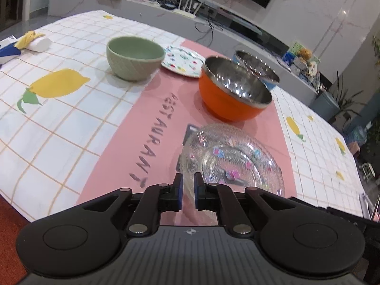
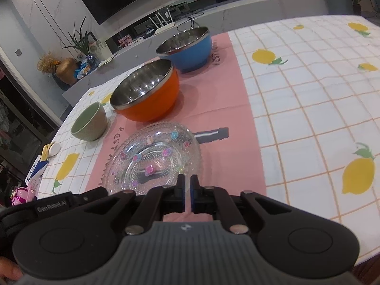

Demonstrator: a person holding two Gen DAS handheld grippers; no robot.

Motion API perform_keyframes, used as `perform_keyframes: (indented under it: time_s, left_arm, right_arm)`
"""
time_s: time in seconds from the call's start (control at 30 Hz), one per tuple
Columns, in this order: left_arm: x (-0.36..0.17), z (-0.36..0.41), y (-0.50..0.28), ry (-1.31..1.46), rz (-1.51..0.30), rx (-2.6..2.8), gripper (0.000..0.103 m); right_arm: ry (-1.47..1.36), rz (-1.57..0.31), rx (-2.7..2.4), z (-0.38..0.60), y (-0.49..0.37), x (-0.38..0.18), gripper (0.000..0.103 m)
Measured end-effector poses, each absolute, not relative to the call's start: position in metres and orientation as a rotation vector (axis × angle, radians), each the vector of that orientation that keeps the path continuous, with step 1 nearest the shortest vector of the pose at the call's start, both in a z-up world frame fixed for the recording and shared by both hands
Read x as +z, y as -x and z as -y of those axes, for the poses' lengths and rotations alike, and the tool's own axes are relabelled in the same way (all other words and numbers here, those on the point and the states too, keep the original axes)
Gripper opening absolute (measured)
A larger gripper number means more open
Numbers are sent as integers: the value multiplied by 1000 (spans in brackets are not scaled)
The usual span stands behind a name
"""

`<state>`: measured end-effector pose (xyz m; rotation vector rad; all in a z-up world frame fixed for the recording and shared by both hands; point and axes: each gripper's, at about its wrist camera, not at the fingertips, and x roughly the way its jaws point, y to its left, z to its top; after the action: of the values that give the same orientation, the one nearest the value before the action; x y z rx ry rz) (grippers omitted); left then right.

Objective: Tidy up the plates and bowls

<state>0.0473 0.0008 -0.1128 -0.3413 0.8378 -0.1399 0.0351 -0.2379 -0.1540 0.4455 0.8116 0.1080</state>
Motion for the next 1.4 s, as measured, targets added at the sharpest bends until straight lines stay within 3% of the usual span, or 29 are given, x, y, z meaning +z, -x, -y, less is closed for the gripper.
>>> perform_keyframes:
  time_s: [0.07, 0.23, 0.57, 0.63, 0.8, 0.97, 1.4]
  left_arm:
    - [-106, -1, -47, 319, -816, -135, 11]
    - [-78, 4, -45, 214, -742, -147, 16]
    - [-21, 11, -61, 100, -629, -161, 17]
    - [-15, 10, -69, 105, -630, -163, 18]
    - [-9, -1, -90, 125, -654, -186, 30]
    - [-7, -13, -117, 133, -693, -201, 49]
    - [-3, -57, -205, 191, -756, -237, 53]
  right_arm:
    - [-426, -796, 103, 238, -33, -148, 5]
    - [-382, -765, 106, 235, -33, -129, 20]
    - [-316, -682, 168, 221, -50, -79, 36]
    - [-318, -670, 182, 217, -56, -70, 49]
    - [-282, -648, 202, 205, -76, -53, 53]
    - [-295, -662, 234, 196, -103, -45, 62]
    - [-415, -870, 269, 181, -219, -57, 62]
